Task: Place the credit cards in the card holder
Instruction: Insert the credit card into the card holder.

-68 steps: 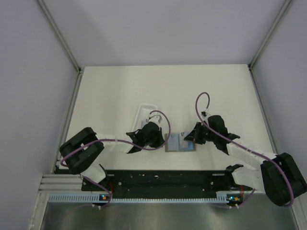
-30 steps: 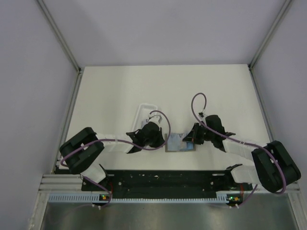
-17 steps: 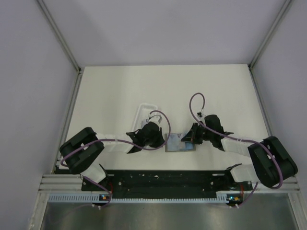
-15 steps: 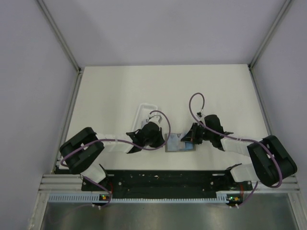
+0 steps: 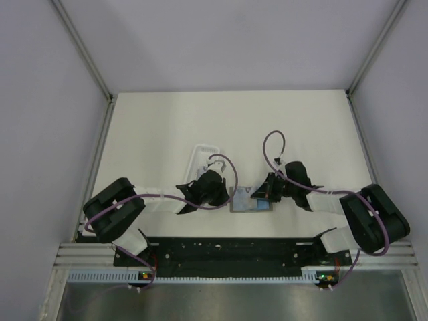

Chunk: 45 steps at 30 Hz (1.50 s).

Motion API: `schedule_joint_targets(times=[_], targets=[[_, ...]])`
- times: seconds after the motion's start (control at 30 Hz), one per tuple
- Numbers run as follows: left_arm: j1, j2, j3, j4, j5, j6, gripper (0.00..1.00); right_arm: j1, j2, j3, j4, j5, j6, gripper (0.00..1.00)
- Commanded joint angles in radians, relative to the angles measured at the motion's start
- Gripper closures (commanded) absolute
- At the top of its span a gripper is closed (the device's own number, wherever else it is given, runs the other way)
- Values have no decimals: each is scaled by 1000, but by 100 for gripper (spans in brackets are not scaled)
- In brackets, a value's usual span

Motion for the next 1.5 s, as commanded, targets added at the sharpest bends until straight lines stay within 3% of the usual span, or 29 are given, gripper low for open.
schedule_joint_targets(times=[0.0,0.97,1.33,1.47], targets=[[-5,32,2,-49,3,4,100,-8,27,-25,47,-17,8,100],[-5,21,0,-49,9,6,100,139,76,22,79,86,78,100],[-5,9,-16,-39,5,4,100,139,-84,70,-151,176,1,71],[-5,9,-24,-31,8,1,100,140,-116,90,-200,175,-11,66]])
